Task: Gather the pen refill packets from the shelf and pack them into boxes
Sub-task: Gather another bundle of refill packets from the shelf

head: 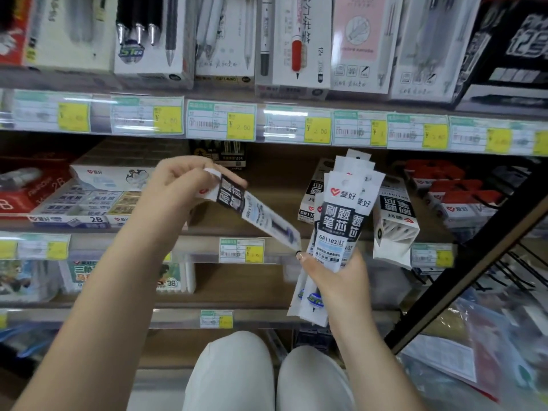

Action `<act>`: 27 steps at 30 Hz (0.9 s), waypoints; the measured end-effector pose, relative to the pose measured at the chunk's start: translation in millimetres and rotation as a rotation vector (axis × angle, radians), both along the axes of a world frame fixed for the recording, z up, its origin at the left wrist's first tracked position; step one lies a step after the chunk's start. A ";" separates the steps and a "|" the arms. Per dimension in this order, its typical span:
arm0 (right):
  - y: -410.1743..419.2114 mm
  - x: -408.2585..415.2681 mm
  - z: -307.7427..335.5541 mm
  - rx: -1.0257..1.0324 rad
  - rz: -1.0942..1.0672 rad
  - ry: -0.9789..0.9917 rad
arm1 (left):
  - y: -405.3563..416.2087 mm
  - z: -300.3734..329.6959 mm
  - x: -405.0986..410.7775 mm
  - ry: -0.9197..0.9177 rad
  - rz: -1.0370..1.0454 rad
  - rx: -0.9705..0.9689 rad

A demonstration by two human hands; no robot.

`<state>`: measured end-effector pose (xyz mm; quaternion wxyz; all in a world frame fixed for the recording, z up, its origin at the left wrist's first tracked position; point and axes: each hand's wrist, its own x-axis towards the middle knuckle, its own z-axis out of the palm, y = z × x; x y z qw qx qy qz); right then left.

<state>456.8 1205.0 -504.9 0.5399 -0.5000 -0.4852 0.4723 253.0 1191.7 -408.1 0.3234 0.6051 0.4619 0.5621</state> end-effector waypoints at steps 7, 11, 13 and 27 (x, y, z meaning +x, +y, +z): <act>-7.6 -6.3 7.3 -0.059 0.415 0.024 | 18.7 -2.2 31.7 0.228 -0.189 -0.327; -7.9 -8.0 4.0 -0.041 0.331 0.019 | 28.9 -13.6 44.2 0.197 -0.136 -0.402; -7.8 -5.3 4.0 -0.047 0.289 -0.010 | 30.9 -16.9 48.3 0.202 -0.125 -0.432; 1.0 1.2 8.9 -0.166 0.082 0.031 | 38.8 -61.7 85.3 -0.110 -0.105 -0.504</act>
